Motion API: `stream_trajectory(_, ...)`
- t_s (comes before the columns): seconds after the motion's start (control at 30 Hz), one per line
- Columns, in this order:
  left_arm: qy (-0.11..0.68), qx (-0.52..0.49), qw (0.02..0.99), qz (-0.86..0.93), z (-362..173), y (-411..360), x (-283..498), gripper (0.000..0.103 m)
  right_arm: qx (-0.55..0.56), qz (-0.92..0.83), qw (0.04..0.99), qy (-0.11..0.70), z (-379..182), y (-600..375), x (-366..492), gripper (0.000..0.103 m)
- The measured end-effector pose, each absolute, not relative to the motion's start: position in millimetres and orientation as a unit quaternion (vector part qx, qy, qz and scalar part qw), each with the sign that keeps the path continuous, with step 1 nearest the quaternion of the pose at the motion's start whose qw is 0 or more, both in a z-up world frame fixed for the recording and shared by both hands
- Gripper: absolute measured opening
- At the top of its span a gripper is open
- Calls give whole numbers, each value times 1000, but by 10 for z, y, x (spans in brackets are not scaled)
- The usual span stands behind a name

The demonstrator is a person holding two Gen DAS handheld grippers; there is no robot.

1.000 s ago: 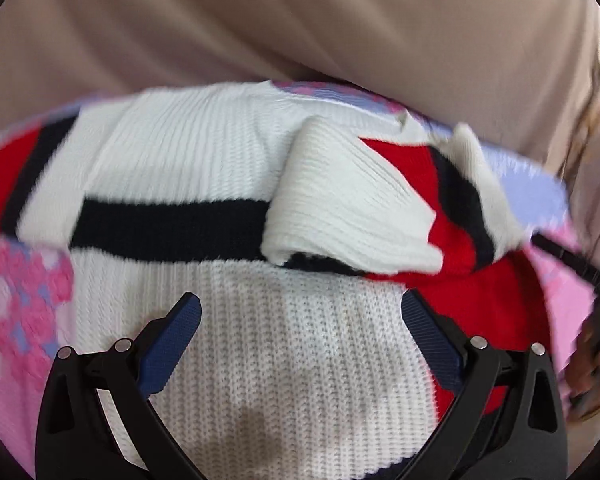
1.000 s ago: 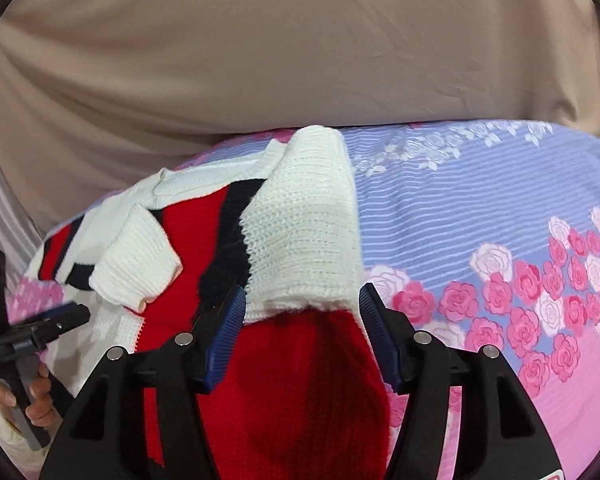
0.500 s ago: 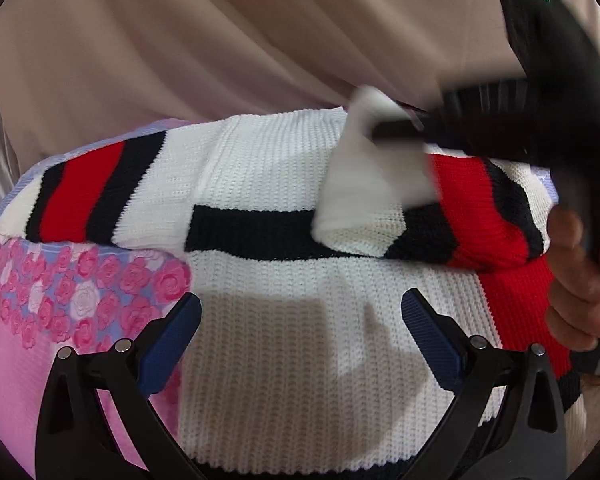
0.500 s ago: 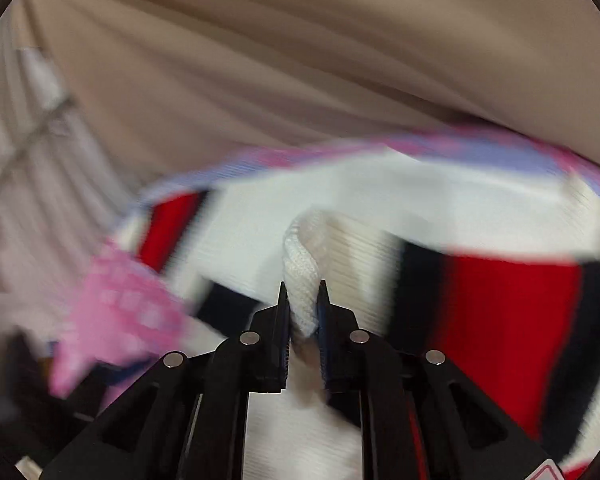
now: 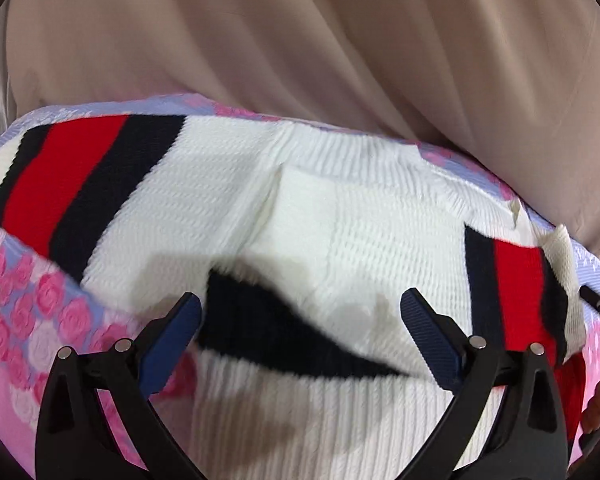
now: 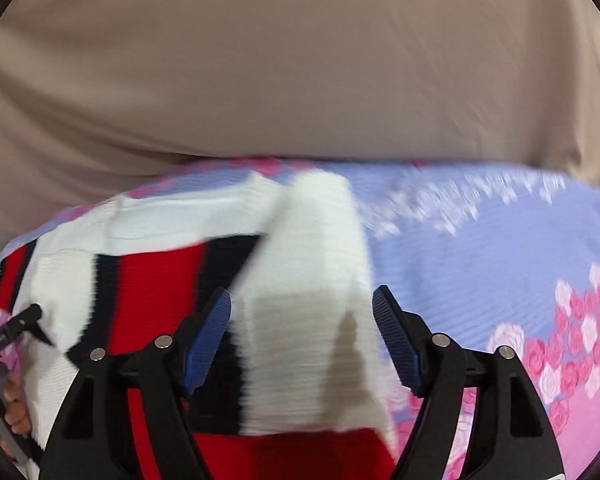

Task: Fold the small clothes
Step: 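Fold the sleeve across the sweater body with the right gripper and release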

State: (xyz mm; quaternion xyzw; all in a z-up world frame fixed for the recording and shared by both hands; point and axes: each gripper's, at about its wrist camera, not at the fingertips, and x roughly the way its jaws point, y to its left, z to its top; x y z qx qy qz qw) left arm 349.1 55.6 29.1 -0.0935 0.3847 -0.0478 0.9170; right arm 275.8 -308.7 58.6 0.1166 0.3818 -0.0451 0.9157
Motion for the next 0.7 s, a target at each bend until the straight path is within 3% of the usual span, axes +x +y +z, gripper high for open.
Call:
stream_trajectory(0.03,388,-94,916,-52,290,515,3543,69,127,-35,907,399,490,-3126,2831,71)
stream_trajectory(0.07,395,-95,912,-60,282,473,3589,54,133,-22,901,413,426,-3129,2888,64)
stream_trajectory(0.1,406,-93,907,-59,271,433,3635,29,130,-21,900,415,441,-3119,2889,31)
stream_trajectory(0.13,408,-94,906,-60,284,414,3650,13,135,-12,910,391,555,-3130,2818,18)
stream_trajectory(0.17,400,-95,910,-57,320,417,3644,9,162,14,922,350,719,-3174,2654,16)
stream_trajectory(0.27,373,-97,922,-46,409,446,3590,9,209,13,939,272,890,-3525,2286,11)
stream_trajectory(0.33,380,-83,921,-33,306,405,3617,9,181,-76,918,344,529,-3741,2419,2)
stream_trajectory(0.37,388,-72,918,-25,218,367,3632,8,177,-98,899,388,311,-3844,2482,1)
stream_trajectory(0.4,382,-64,922,-18,197,348,3627,9,195,-82,901,378,251,-3920,2402,0)
stream_trajectory(0.47,377,-61,924,-17,238,315,3593,9,237,-79,894,373,285,-4038,2219,1)
stream_trajectory(0.5,381,-63,922,-16,226,314,3594,10,249,-68,898,357,352,-4062,2118,10)
stream_trajectory(0.57,377,-72,923,-18,221,338,3560,11,242,-42,912,329,504,-3986,1944,11)
stream_trajectory(0.6,375,-82,923,-20,223,364,3546,20,231,-30,915,330,542,-3913,1926,31)
stream_trajectory(0.63,373,-88,923,-21,233,418,3517,41,224,-19,915,335,579,-3825,1986,68)
stream_trajectory(0.67,373,-94,923,-24,226,432,3508,54,218,-6,915,340,604,-3705,2097,78)
stream_trajectory(0.7,371,-100,923,-32,231,424,3496,74,207,3,914,349,597,-3553,2250,79)
